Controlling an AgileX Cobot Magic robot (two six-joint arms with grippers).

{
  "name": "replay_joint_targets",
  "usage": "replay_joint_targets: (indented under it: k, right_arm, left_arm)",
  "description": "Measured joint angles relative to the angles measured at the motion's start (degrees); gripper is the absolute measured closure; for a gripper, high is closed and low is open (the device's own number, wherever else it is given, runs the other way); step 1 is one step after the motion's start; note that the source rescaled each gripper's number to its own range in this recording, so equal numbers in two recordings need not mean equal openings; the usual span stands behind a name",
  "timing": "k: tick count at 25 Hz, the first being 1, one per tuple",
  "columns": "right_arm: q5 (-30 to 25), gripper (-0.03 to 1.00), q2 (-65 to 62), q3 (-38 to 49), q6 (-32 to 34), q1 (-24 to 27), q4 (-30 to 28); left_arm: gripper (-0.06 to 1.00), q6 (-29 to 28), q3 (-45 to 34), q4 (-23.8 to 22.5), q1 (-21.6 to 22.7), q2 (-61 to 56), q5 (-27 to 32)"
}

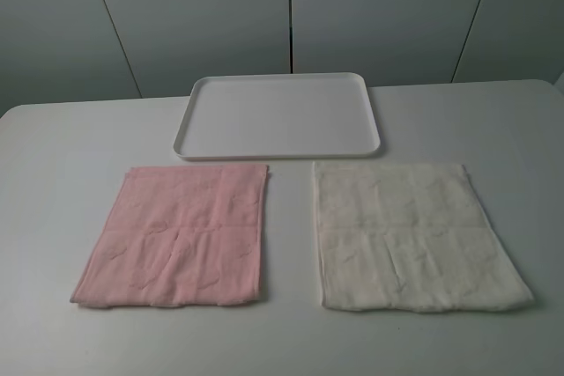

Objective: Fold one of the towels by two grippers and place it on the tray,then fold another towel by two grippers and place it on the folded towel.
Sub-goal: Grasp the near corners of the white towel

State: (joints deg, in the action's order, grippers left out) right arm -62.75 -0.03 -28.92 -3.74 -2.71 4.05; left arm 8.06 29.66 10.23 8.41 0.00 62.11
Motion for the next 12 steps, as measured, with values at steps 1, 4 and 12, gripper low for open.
replay_joint_targets:
  k: [1,4,12]
  right_arm:
    - [0.0,-0.03,0.0,0.0,0.0,0.0,0.0]
    - [0.0,-0.03,0.0,0.0,0.0,0.0,0.0]
    - [0.0,-0.03,0.0,0.0,0.0,0.0,0.0]
  left_arm:
    - [0.02,0.0,0.0,0.0,0.0,0.0,0.0]
    - [0.02,0.0,0.0,0.0,0.0,0.0,0.0]
    - [0.02,0.0,0.0,0.0,0.0,0.0,0.0]
